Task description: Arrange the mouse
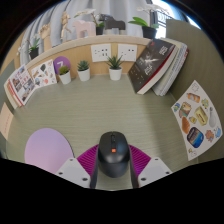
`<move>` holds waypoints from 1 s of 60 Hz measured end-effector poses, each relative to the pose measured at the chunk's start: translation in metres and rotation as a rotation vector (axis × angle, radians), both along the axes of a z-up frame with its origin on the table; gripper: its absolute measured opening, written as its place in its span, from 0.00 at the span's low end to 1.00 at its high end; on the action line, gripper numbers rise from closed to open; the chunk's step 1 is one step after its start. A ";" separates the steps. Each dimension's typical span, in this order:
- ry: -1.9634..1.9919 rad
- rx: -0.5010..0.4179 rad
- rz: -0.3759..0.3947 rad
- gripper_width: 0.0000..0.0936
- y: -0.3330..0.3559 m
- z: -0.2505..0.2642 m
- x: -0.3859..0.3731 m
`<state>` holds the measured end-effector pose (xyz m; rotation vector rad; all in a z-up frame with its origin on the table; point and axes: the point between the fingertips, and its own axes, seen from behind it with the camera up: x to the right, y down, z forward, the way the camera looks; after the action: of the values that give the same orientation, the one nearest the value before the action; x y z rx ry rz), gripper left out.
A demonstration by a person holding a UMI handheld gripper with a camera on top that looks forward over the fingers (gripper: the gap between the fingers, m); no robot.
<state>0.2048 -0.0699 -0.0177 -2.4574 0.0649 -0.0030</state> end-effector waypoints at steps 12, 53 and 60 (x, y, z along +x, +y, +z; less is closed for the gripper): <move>-0.015 -0.024 0.003 0.39 -0.001 -0.001 0.000; 0.009 0.290 -0.055 0.35 0.014 0.214 -0.127; 0.012 0.242 -0.019 0.35 -0.004 0.190 -0.169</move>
<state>0.0362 -0.0736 0.1726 -2.2145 0.0882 0.0112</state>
